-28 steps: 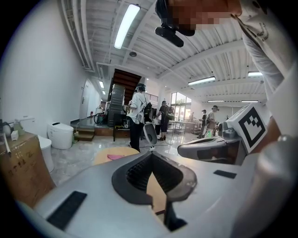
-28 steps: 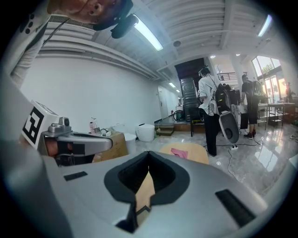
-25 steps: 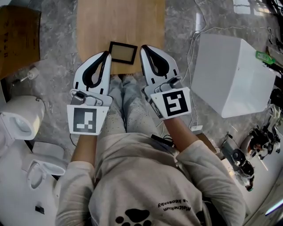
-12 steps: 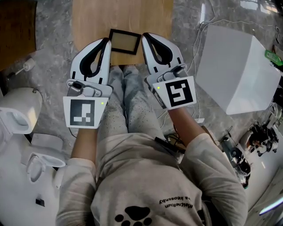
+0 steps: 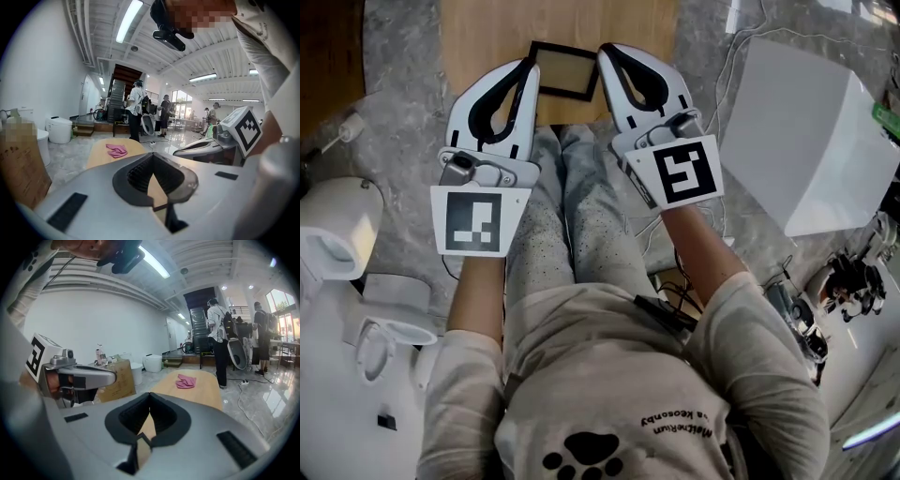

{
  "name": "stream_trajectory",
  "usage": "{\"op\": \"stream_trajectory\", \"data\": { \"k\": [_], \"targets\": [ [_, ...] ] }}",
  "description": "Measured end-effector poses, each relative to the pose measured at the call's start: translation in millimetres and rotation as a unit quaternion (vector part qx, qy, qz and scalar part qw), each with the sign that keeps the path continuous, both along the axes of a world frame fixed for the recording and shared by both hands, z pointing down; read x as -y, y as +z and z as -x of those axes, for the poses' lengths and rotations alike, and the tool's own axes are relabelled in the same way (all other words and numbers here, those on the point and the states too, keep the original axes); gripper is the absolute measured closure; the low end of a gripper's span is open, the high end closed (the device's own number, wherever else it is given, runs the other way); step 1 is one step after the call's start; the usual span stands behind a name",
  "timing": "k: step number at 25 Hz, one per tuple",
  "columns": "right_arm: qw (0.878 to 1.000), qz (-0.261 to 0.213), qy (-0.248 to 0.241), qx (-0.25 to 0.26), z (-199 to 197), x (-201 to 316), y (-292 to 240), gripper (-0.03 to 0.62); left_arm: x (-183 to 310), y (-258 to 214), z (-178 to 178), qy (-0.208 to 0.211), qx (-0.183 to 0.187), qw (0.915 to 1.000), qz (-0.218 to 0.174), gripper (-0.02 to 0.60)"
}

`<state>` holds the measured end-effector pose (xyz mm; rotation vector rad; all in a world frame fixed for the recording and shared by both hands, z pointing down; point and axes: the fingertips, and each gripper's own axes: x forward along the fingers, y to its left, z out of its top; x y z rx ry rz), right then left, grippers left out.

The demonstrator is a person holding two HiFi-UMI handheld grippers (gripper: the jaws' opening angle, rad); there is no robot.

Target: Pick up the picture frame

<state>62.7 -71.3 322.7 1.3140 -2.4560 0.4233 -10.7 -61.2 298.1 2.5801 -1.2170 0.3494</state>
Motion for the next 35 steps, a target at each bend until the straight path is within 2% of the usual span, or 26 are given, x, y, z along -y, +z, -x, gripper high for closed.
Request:
{"op": "stream_trajectory", "data": {
  "k": [9, 21, 35],
  "targets": [
    [0.999, 0.030, -0.017, 0.005, 8, 1, 34, 0.585, 1, 30, 4, 0.004, 0.009, 0.9999, 0.006, 0.574],
    [0.997, 0.061, -0.037, -0.018, 12, 4, 88, 0.585, 1, 86, 9, -0.013, -0.001, 0.9981, 0.060, 0.574],
    [0.991, 0.101, -0.061, -0.055, 18, 7, 134, 0.585, 0, 147, 6, -0.002, 0.025, 0.9935, 0.111, 0.574]
  ]
}}
